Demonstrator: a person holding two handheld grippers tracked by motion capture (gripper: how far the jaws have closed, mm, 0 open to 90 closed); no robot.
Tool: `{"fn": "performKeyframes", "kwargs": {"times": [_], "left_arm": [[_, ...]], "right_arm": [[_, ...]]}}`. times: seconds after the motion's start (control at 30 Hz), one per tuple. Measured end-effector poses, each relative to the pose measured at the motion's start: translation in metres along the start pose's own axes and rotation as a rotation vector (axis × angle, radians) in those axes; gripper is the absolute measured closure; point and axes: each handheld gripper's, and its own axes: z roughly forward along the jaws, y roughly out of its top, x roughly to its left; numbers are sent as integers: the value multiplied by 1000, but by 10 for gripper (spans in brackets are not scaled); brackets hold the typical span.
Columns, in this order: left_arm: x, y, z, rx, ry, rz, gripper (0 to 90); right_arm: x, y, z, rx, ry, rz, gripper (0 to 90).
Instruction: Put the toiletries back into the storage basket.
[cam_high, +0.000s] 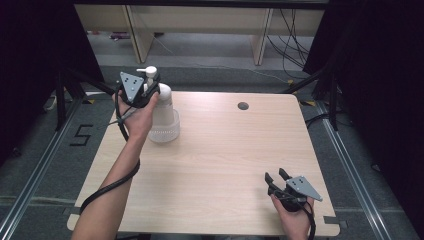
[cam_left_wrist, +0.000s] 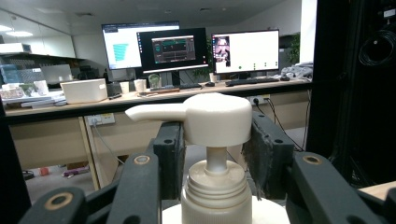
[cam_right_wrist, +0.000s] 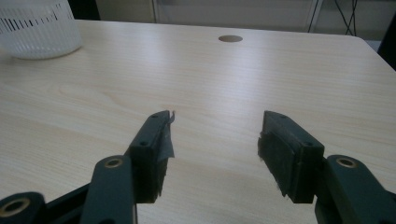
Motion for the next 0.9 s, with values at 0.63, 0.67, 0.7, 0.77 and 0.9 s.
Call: {"fn": "performKeyframes", "kwargs": {"times": [0.63,0.67,0.7,0.77,0.9], "left_arm": [[-2,-20,1,46,-1,-2,591],[-2,-21,1,46,-1,-3,591],[-1,-21,1,47,-1,-1,591],[-1,-22,1,49,0,-3,591],[-1,-24,1,54,0,-2,591]], "right_arm": [[-1,0,0,-4,-16,-33,441],[-1,0,0,-4,-16,-33,441],[-1,0,0,-4,-16,-33,441],[-1,0,0,-5,-15,-31,441],[-1,0,0,-4,-12,-30,441]]}}
